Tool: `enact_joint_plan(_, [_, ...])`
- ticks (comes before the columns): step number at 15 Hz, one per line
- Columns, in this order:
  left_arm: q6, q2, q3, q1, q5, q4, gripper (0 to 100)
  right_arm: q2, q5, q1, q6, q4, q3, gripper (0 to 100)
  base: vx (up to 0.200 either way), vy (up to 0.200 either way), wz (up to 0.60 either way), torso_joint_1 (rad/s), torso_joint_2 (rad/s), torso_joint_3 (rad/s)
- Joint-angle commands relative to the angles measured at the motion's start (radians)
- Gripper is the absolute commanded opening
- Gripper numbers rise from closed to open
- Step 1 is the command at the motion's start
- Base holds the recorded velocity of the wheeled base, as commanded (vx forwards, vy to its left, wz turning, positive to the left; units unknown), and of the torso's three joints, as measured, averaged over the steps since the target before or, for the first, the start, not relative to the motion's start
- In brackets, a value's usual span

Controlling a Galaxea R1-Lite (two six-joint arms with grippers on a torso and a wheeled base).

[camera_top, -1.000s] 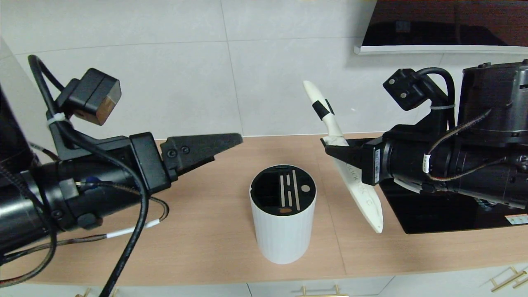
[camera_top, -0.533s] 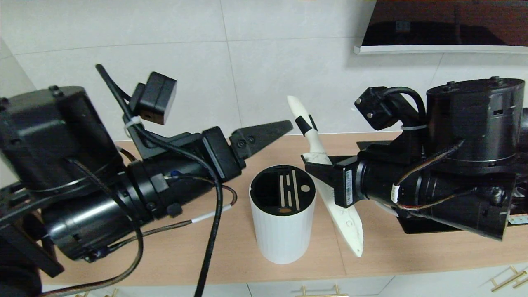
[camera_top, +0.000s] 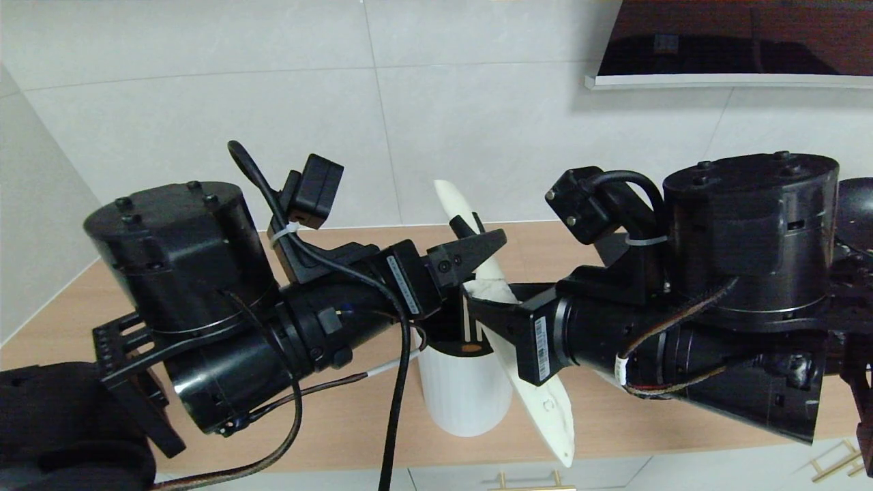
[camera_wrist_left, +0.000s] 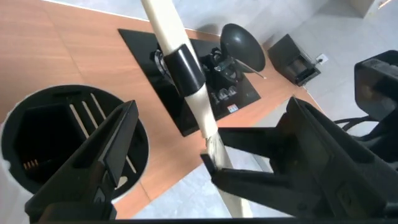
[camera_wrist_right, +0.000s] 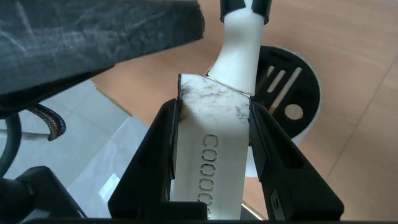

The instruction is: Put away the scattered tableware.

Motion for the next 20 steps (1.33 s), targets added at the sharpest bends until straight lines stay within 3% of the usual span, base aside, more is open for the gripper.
enact_joint_plan(1, [0.001,0.012,-0.003,0.0,0.018,-0.014,100,0.005,0.0,0.015,-0.001,-0.001,0.004,0,0.0,0.0,0.0,0.0,0.0,0.0])
enact_joint_plan(11, [0.003,0.026,0.002,0.0,0.027,-0.034,100,-0.003,-0.021,0.047,-0.001,-0.001,0.013,0,0.0,0.0,0.0,0.0,0.0,0.0])
enact_joint_plan(12, [0.001,0.026,0.0,0.0,0.027,-0.035,0,-0.003,-0.021,0.047,-0.001,-0.001,0.013,0,0.0,0.0,0.0,0.0,0.0,0.0])
enact_joint_plan(20, [0.001,0.022,0.0,0.005,0.027,-0.041,0,-0.023,-0.027,0.058,-0.004,-0.001,0.023,0,0.0,0.0,0.0,0.0,0.0,0.0])
